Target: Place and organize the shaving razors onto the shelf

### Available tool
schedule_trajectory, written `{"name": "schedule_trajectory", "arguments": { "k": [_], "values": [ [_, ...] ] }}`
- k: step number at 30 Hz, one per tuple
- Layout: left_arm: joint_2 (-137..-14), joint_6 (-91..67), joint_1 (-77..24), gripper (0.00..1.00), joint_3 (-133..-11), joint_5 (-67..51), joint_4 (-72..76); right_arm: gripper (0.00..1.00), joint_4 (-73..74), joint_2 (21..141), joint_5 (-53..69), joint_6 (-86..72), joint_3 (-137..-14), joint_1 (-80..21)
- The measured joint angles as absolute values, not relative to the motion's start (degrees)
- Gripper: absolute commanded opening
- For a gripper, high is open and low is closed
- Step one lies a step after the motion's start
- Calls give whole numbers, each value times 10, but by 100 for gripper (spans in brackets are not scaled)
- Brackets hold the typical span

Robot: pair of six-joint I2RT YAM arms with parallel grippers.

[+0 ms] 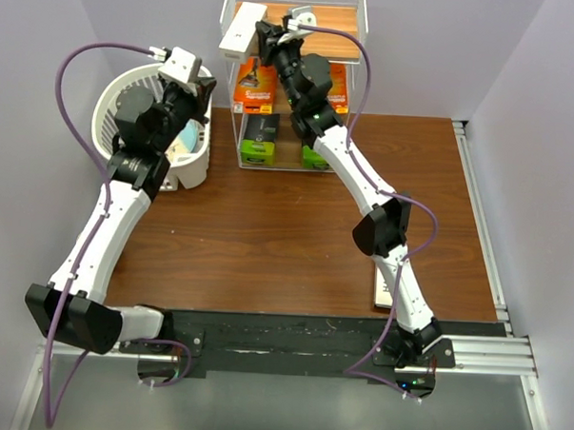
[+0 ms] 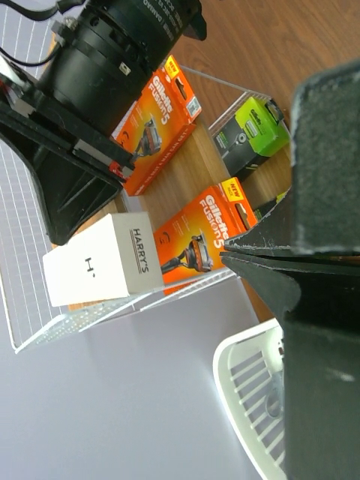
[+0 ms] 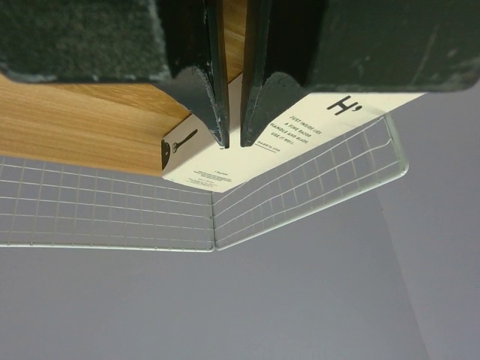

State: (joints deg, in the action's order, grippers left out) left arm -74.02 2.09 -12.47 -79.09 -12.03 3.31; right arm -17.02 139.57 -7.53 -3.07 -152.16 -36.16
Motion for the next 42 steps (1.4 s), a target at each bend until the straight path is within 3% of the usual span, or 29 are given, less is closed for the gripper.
{"name": "schedule_trajectory", "arguments": {
  "k": [4,8,26,42],
  "values": [
    [-738,15,-116,0,-788,-129,33,38,-175,1395,-85,-31,-1520,-363],
    [-743,11,-115,0,-789,-141,42,45,-183,1376,-109,-30,-1493,-364],
    [-870,-35,-153,0,-881,-176,102,59,-100,1096,-106,-36,-1204,-302],
    [-972,-31,-186,0,-969,-145,141,63,-62,1136,-33,-59,-1203,-295]
  ]
}}
